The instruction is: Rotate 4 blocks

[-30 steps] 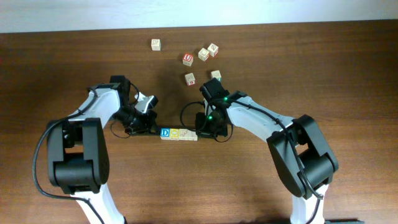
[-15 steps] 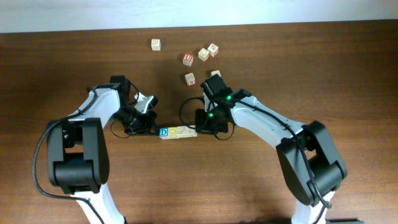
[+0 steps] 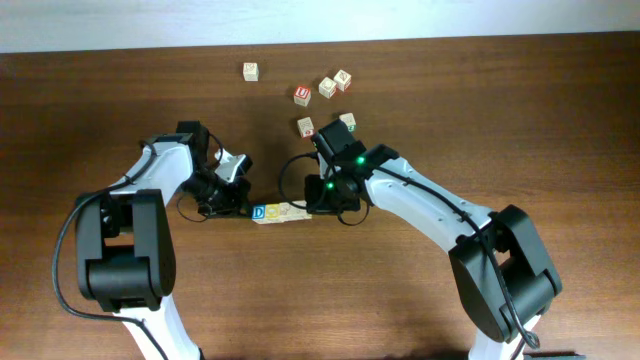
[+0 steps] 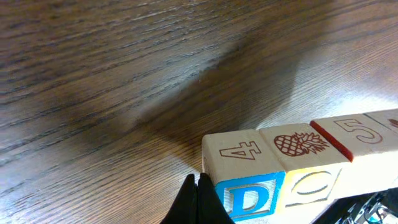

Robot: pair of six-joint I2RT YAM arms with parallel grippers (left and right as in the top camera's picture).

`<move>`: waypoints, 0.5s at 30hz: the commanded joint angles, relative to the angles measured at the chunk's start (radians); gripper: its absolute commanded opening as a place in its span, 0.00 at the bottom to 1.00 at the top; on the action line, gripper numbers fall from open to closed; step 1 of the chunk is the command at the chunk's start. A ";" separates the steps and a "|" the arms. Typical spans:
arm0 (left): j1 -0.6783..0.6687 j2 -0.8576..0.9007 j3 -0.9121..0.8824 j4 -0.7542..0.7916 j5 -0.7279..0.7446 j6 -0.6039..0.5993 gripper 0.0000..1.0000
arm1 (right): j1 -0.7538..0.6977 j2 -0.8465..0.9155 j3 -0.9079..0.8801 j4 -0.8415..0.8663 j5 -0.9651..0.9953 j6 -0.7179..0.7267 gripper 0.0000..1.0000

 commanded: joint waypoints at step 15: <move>-0.013 -0.008 -0.007 -0.002 0.068 -0.013 0.00 | 0.107 -0.023 0.086 0.008 0.042 -0.011 0.04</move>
